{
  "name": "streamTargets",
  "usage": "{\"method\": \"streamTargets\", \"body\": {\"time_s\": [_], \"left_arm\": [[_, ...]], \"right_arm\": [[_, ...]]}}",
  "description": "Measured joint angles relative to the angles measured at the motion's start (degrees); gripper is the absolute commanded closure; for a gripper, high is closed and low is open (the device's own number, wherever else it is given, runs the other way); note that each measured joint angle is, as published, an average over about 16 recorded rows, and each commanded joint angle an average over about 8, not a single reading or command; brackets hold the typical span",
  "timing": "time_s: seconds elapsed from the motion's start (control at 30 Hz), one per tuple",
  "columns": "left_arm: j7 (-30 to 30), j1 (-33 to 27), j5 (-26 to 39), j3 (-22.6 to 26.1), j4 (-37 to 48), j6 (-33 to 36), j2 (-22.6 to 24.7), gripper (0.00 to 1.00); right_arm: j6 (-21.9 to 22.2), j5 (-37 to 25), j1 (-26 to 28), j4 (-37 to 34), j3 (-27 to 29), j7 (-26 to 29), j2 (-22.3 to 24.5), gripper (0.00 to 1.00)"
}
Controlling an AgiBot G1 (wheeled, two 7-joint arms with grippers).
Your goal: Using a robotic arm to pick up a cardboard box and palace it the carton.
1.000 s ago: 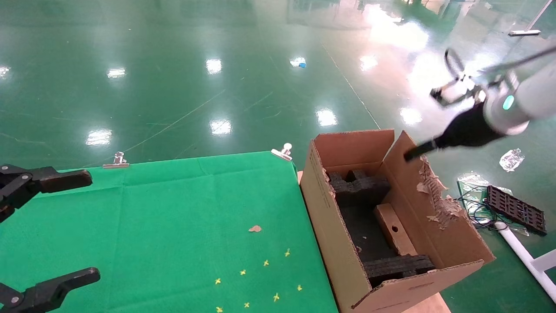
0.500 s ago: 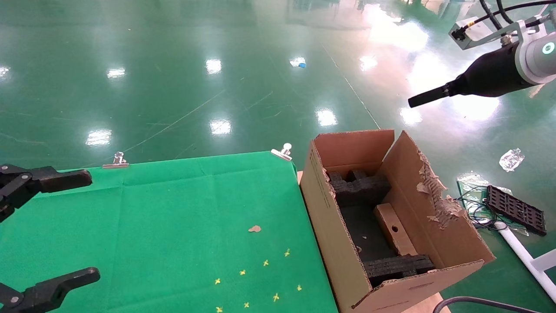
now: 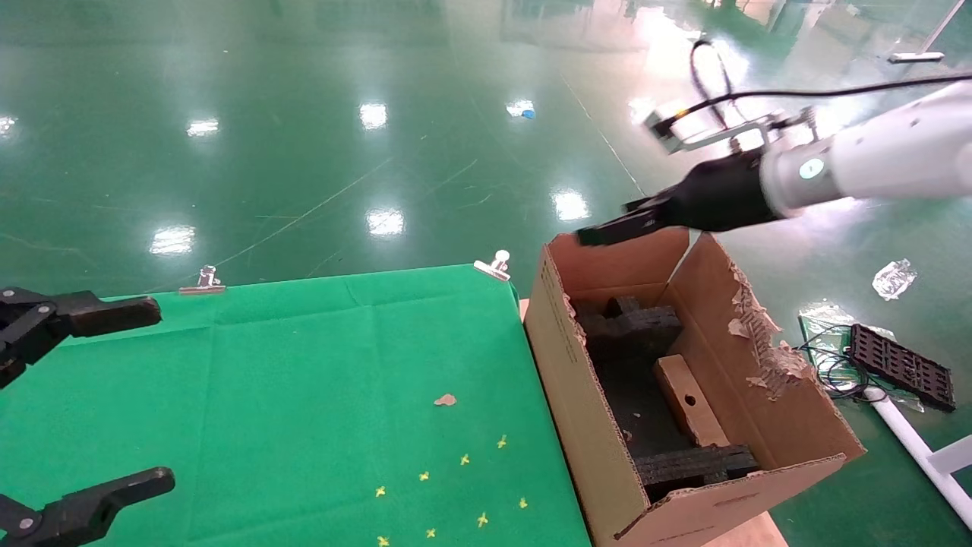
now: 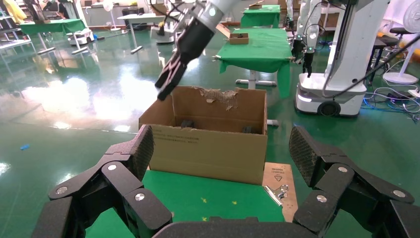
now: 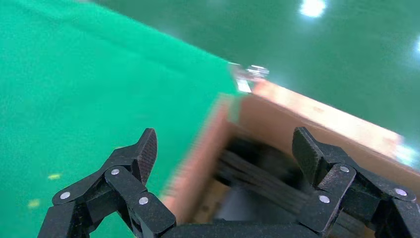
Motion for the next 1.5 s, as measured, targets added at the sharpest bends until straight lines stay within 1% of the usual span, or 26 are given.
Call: {"method": "streamTargets", "body": {"time_s": [1.23,1.5], "left_arm": [[0.1,0.0,-0.1,0.1,0.0,0.0,0.0,0.0],[0.1,0.0,-0.1,0.1,0.0,-0.1,-0.1,0.0]], "right_arm": [[-11.8,16.8,-41.4,44.0,49.8,-16.4,8.8,0.0],[-14.0,19.9,-49.1,52.1,59.1,-19.3,10.4,0.0]]}}
